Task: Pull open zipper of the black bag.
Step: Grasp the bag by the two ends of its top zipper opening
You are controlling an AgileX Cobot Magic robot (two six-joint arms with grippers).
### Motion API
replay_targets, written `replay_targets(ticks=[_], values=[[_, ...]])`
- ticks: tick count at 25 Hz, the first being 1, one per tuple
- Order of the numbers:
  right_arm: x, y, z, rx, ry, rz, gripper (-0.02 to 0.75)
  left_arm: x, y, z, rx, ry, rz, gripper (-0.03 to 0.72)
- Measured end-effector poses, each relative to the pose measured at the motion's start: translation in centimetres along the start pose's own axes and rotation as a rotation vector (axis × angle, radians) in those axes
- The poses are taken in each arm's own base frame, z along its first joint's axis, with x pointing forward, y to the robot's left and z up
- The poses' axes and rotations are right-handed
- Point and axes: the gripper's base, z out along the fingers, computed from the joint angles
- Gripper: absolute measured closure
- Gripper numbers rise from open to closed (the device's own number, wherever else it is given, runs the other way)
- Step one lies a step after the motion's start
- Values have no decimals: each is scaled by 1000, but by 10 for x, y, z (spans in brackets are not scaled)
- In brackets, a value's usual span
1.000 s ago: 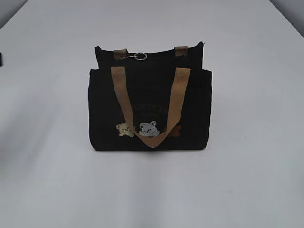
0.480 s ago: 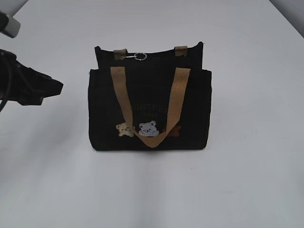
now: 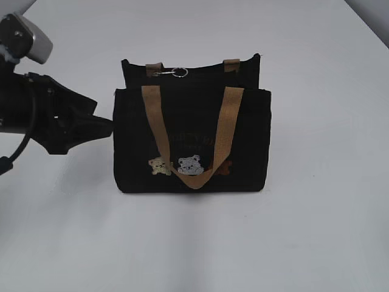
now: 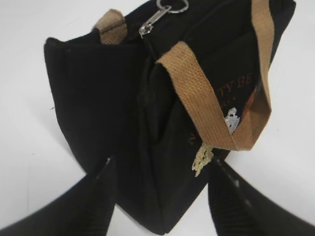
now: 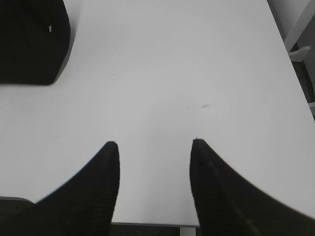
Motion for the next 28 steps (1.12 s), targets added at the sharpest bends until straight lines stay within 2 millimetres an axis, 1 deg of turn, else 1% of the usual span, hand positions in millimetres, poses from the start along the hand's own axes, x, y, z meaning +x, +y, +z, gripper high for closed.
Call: replay_targets(ticks=[2, 7, 14, 15, 16, 17, 18, 21, 22, 28], values=[[0, 0, 0, 0, 0, 0, 366, 4, 1, 7, 16, 7, 27, 214], [0, 0, 0, 0, 0, 0, 366, 13, 6, 24, 25, 9, -5, 200], [0, 0, 0, 0, 0, 0, 366, 10, 15, 51, 53, -19, -38, 202], [0, 0, 0, 0, 0, 0, 366, 9, 15, 56, 62, -19, -40, 212], [0, 0, 0, 0, 0, 0, 366, 9, 14, 60, 72, -17, -39, 232], [0, 0, 0, 0, 0, 0, 366, 9, 12, 65, 84, -14, -40, 274], [0, 0, 0, 0, 0, 0, 366, 10, 11, 68, 95, -9, -41, 338], [0, 0, 0, 0, 0, 0, 366, 11, 7, 73, 109, -4, -44, 582], [0, 0, 0, 0, 0, 0, 366, 11, 7, 73, 108, -5, -48, 621], [0, 0, 0, 0, 0, 0, 366, 11, 8, 74, 104, -5, -54, 620]])
